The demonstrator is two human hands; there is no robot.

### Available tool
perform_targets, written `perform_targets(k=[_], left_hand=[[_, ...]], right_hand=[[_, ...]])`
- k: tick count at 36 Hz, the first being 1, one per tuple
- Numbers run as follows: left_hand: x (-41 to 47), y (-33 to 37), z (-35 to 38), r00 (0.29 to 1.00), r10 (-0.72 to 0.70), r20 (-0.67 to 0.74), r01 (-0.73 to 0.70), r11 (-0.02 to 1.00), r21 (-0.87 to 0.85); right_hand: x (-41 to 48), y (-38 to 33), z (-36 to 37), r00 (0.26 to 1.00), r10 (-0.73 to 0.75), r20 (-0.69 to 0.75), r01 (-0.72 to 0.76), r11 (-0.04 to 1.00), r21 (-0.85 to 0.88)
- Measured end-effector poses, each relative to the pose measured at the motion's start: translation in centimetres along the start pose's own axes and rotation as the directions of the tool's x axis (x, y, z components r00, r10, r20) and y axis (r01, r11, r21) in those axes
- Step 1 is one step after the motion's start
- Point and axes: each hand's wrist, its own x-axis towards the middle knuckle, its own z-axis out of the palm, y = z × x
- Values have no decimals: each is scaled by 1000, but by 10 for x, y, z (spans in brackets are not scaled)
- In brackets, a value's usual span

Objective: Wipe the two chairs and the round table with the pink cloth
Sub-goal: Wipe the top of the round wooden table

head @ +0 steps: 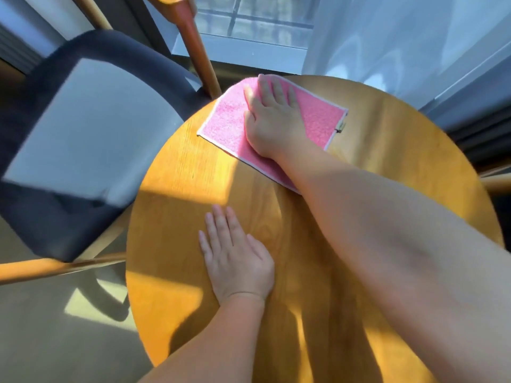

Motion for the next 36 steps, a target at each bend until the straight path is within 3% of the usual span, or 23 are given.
perform_targets(k=[5, 20, 25, 32, 36], left_hand=[[1, 2, -1, 1000, 6, -9, -6, 1000, -13], [-2, 5, -4, 1000, -11, -3, 11, 997, -70], [-3, 5, -7, 1000, -9, 23, 11, 996, -85], [-6, 12, -10, 989, 142, 45, -143, 990, 6], [-11, 48, -7, 962, 264, 71, -262, 964, -41]], right_hand=[[-31, 35, -4, 994, 105, -40, -105, 994, -1], [-209, 111, 2, 912, 409, 38, -407, 912, -50], [-238, 118, 7, 901, 435, 0, -434, 900, -47], [-238, 119, 6, 906, 423, -1, -422, 904, -60], [-238, 118, 6, 908, 419, 0, -418, 907, -55]])
